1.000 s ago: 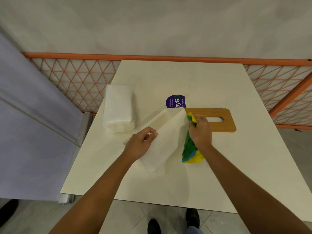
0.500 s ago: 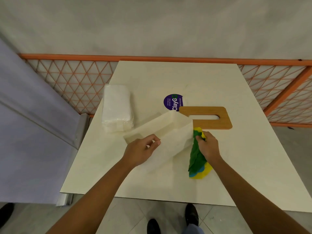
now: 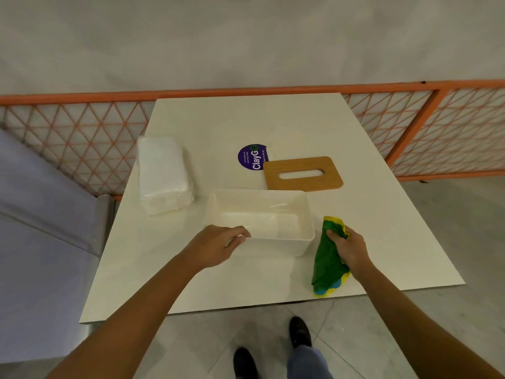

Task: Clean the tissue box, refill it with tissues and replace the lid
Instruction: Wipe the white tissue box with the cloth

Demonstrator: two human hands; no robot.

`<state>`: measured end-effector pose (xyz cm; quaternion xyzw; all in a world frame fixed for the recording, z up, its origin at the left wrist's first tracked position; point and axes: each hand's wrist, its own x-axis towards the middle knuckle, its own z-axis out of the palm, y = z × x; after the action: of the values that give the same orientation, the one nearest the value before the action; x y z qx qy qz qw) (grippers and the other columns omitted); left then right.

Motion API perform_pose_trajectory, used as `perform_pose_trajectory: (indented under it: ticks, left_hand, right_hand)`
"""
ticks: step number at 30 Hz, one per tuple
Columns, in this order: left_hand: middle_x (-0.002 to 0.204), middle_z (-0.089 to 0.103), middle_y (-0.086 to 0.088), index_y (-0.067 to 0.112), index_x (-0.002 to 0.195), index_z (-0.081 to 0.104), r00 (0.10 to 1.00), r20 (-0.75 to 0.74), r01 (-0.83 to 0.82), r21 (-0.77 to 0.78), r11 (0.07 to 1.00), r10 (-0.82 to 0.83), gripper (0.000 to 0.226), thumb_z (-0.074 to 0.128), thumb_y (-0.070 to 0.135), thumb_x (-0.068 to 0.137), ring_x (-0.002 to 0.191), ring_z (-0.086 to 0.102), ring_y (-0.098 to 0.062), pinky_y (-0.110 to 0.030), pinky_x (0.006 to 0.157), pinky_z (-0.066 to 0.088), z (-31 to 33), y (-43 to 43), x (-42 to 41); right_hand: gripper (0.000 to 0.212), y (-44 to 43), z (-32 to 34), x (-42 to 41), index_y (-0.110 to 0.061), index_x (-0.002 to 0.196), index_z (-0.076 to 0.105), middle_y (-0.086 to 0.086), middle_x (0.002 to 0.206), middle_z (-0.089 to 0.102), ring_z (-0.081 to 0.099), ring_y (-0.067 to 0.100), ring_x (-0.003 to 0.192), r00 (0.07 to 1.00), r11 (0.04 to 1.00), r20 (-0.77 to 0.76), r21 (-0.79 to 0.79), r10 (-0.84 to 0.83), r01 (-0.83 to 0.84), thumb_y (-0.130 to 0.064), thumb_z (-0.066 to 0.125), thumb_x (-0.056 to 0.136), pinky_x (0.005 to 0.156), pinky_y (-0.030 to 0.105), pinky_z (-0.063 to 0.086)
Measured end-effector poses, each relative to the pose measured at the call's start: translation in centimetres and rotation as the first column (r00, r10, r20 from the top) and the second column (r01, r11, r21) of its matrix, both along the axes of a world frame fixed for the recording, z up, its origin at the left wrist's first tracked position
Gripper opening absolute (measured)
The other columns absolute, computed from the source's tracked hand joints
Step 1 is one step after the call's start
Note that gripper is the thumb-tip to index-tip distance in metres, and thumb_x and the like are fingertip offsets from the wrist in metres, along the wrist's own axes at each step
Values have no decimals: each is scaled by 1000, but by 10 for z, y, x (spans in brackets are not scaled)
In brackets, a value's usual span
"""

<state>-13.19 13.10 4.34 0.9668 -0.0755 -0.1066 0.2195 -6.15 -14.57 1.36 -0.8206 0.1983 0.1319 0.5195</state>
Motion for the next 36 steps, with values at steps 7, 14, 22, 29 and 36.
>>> perform_pose_trajectory:
  ticks: [7,14,22,29,36]
  left_hand:
    - [125,61,5,22,121,59,996,-12,-86,95,992,88,32,45,35,96,114,56,-16,-25,99,35,12,-3,11]
    - [135,55,0,21,132,52,997,-68,-28,102,994,35,48,38,50,95,123,49,-21,-31,104,33,9,-102,25]
    - [105,66,-14,7,103,59,992,-115,-26,187,982,49,40,27,29,100,98,58,-30,-32,90,36,16,-139,33]
    - [117,63,-6,13,112,65,872,-272,-489,-475,732,407,31,41,28,98,107,57,-26,-32,94,42,69,-119,38]
    - [83,66,15,21,81,66,752,-316,-586,-723,366,579,24,46,21,97,78,60,9,-1,68,40,88,-86,32]
  right_hand:
    - [35,1,-1,-3,-4,119,56,20,116,62,59,35,105,999,999,-7,-9,49,-49,-23,56,90,94,43,48]
    - [40,2,-5,7,-5,124,54,17,119,61,58,34,107,988,989,-49,-10,144,-145,-26,56,91,95,41,47]
    - [39,-8,-3,14,-6,123,54,13,117,62,58,30,106,969,970,-40,-3,244,-244,-27,56,90,90,36,47]
    - [18,1,46,34,-13,102,61,2,89,60,56,21,86,916,936,221,32,336,-351,-24,60,88,76,27,43]
    - [23,25,73,34,-11,109,64,1,102,60,54,16,94,665,829,504,-246,551,-501,-17,62,86,79,18,37]
